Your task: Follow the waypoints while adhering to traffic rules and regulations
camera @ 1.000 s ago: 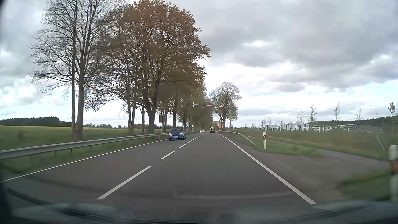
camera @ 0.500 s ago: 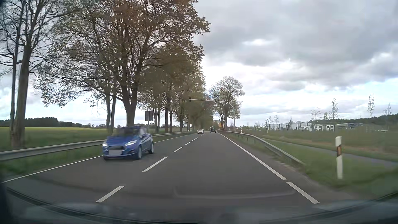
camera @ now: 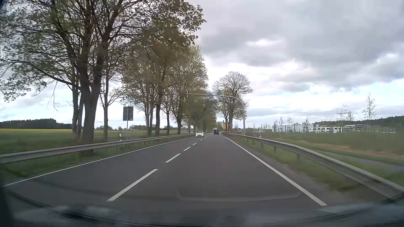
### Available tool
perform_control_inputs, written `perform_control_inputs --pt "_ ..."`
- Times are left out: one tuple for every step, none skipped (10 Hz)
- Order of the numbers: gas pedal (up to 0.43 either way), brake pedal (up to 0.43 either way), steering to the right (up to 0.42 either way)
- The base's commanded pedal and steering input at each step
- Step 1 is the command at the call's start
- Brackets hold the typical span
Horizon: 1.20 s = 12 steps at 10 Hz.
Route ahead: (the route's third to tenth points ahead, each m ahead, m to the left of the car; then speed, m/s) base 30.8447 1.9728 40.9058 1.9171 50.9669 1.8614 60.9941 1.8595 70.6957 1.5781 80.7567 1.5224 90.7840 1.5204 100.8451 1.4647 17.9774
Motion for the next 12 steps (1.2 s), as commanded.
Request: perform_control_inputs --pt "0.0 0.0 -0.001" --pt "0.0 0.0 -0.001" --pt "0.0 0.0 -0.001" --pt "0.0 0.0 -0.001" --pt "0.0 0.0 -0.001" --pt "0.0 0.0 -0.001" --pt "0.0 0.0 0.0" --pt "0.0 0.0 -0.001" --pt "0.0 0.0 -0.001" --pt "0.0 0.0 0.0" --pt "0.0 0.0 -0.001" --pt "0.0 0.0 -0.001"
